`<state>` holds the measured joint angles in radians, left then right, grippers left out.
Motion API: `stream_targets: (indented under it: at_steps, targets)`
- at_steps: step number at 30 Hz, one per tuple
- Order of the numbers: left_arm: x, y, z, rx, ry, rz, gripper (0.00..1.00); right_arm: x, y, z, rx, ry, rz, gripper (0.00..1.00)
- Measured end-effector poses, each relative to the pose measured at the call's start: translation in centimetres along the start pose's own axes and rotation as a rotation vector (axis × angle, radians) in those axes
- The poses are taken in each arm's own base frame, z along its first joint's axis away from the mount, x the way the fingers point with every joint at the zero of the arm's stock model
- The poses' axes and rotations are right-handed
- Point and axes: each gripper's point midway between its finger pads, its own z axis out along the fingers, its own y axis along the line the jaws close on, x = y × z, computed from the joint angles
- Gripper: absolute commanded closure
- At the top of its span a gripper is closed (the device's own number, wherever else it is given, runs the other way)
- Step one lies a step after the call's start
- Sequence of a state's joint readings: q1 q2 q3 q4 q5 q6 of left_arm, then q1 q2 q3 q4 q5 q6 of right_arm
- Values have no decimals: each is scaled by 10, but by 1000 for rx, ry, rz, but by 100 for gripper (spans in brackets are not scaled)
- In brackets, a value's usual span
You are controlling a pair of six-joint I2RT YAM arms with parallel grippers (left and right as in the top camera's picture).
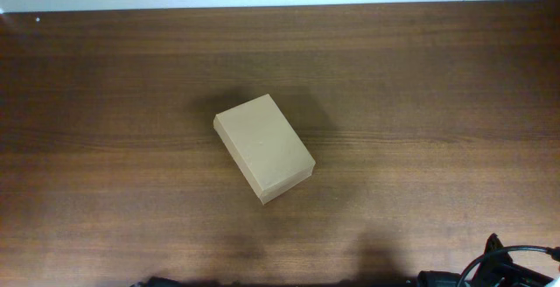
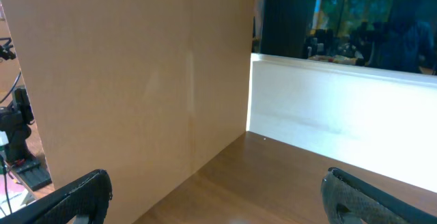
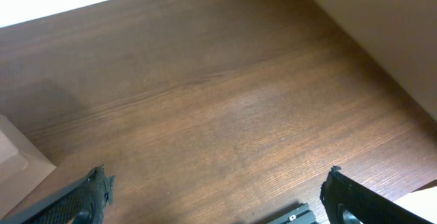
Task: Pack container
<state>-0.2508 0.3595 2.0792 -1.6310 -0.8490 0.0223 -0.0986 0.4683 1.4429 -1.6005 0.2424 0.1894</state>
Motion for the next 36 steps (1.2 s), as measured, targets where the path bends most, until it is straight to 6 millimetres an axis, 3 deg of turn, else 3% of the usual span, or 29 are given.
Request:
stream_targets:
  at_steps: [36]
  targets:
    - [1, 0, 0, 0, 3, 2, 1, 5, -1, 0, 2, 18, -13, 1]
